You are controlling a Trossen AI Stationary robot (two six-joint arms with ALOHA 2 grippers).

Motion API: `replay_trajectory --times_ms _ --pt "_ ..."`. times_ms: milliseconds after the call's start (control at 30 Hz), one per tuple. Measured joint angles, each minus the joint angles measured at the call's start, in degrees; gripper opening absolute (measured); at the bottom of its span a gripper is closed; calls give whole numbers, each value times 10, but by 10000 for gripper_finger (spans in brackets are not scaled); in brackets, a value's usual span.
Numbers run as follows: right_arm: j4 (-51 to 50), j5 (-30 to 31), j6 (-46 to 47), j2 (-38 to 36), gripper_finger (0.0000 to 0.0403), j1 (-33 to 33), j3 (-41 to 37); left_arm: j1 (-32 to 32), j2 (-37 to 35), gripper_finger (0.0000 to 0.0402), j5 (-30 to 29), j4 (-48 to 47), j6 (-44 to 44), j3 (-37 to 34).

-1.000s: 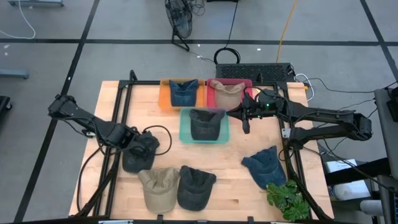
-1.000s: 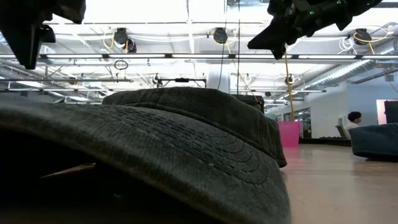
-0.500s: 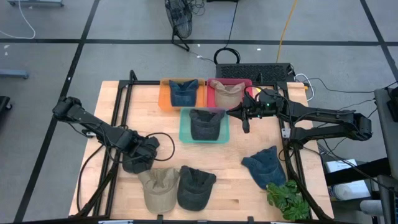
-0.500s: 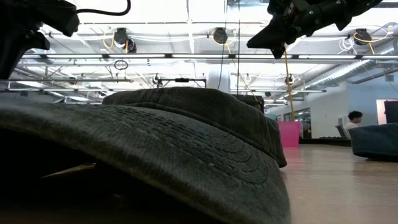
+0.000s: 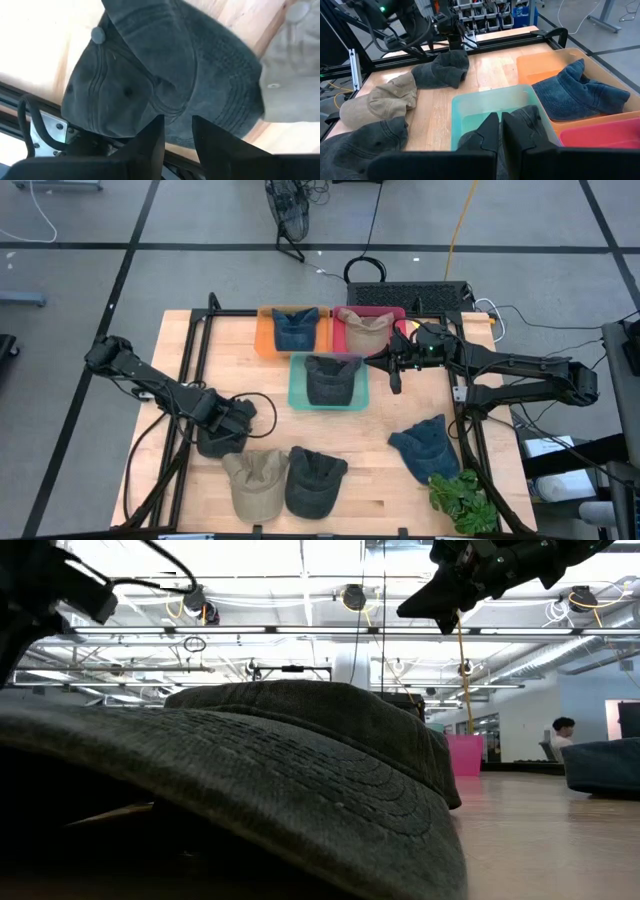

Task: Pick & Place hat
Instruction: Put the top black cap into the blue bin

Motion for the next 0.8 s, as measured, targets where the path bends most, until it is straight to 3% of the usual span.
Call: replay_trajectory --times_ms 367,800 --pt "0 0 0 0 0 0 0 1 0 111 -9 39 7 -67" --pt "0 0 0 0 0 0 0 4 0 111 -22 60 44 -73"
